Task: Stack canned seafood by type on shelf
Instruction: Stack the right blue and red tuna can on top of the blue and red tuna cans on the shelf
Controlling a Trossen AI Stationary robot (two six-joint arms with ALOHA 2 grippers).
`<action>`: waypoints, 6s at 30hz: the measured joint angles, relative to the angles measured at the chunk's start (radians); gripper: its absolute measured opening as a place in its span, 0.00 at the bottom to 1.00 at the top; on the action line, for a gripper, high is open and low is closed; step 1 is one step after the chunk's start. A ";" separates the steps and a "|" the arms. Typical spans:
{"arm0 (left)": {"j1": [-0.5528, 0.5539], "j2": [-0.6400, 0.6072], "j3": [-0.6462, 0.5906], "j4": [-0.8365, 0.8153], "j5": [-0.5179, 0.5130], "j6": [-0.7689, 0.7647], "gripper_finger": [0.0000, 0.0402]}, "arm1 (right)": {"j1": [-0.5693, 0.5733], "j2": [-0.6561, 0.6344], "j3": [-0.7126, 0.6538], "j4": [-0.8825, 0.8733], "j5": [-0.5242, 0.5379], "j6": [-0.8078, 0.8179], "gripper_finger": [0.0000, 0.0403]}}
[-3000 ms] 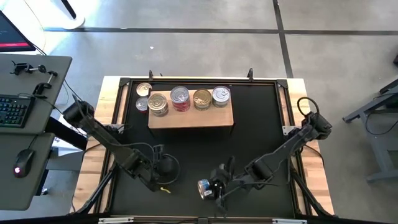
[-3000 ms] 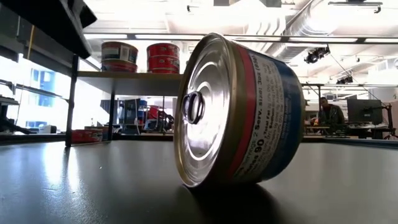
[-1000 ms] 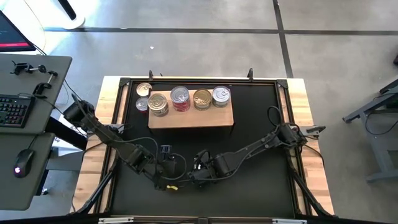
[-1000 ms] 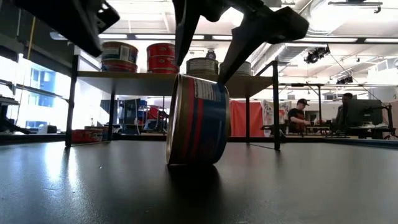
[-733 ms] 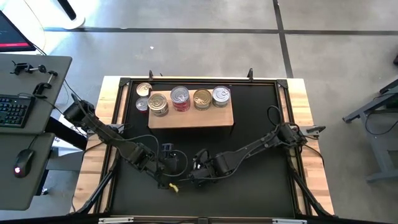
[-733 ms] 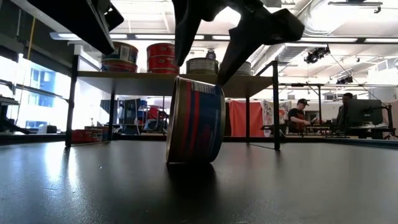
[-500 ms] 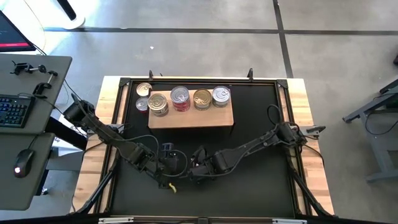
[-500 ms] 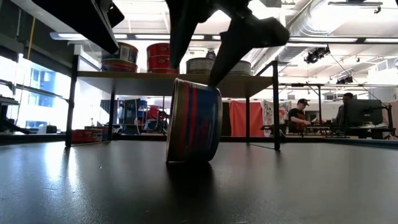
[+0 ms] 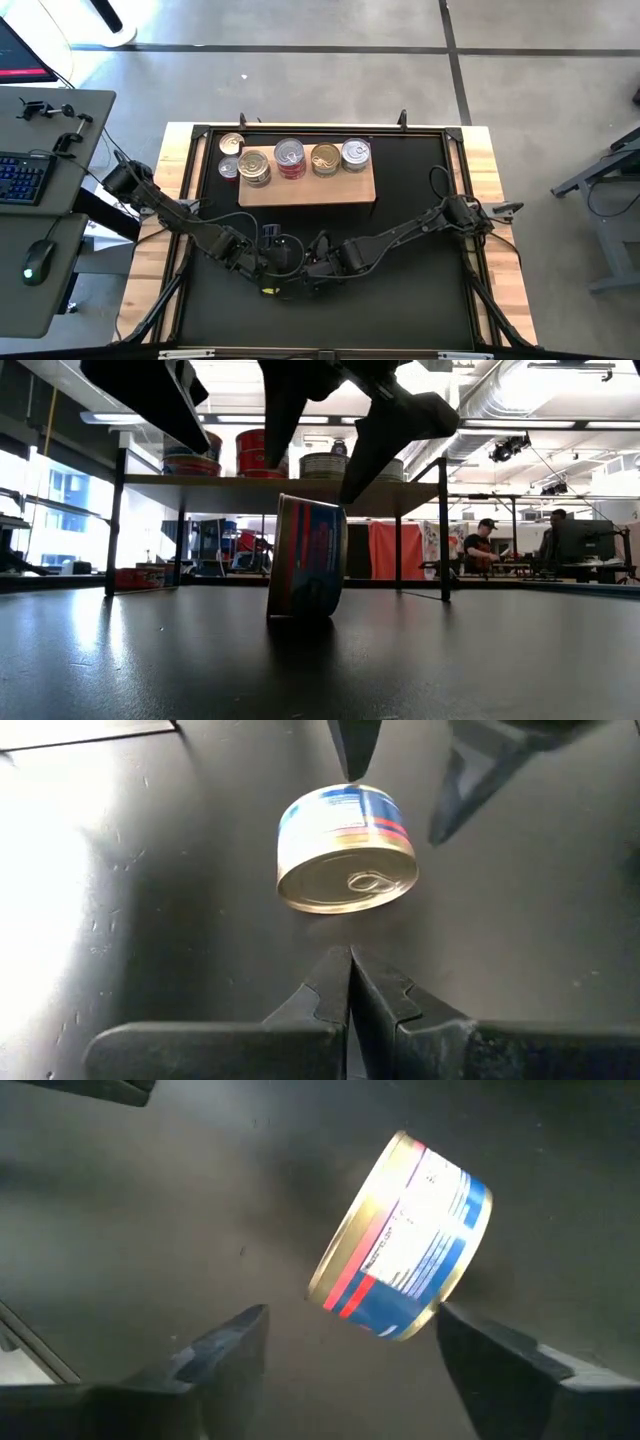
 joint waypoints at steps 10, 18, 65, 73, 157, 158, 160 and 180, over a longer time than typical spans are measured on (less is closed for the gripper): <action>0.090 0.017 0.000 0.045 -0.025 0.238 0.00 | -0.021 0.000 0.000 -0.001 0.010 0.069 0.91; 0.202 0.127 0.000 0.119 0.074 0.429 0.00 | -0.020 0.005 -0.006 -0.055 -0.005 0.071 0.92; 0.333 0.012 -0.293 0.676 0.212 0.529 0.00 | 0.154 -0.088 -0.015 0.087 0.478 0.126 0.92; 0.234 -0.025 -0.262 0.696 0.051 0.587 0.00 | 0.148 -0.088 -0.015 0.141 0.494 0.017 0.92; 0.045 0.141 -0.264 0.753 -0.209 0.489 0.00 | 0.003 0.052 -0.022 -0.041 0.089 -0.236 0.92; 0.045 0.128 -0.264 0.742 -0.210 0.489 0.00 | 0.005 0.056 -0.022 -0.039 0.089 -0.235 0.92; 0.045 0.103 -0.264 0.722 -0.214 0.489 0.00 | 0.007 0.063 -0.022 -0.037 0.093 -0.236 0.90; -0.200 -0.374 -0.264 0.216 -0.080 -0.246 0.00 | 0.085 0.018 0.191 -0.183 0.114 -0.382 0.42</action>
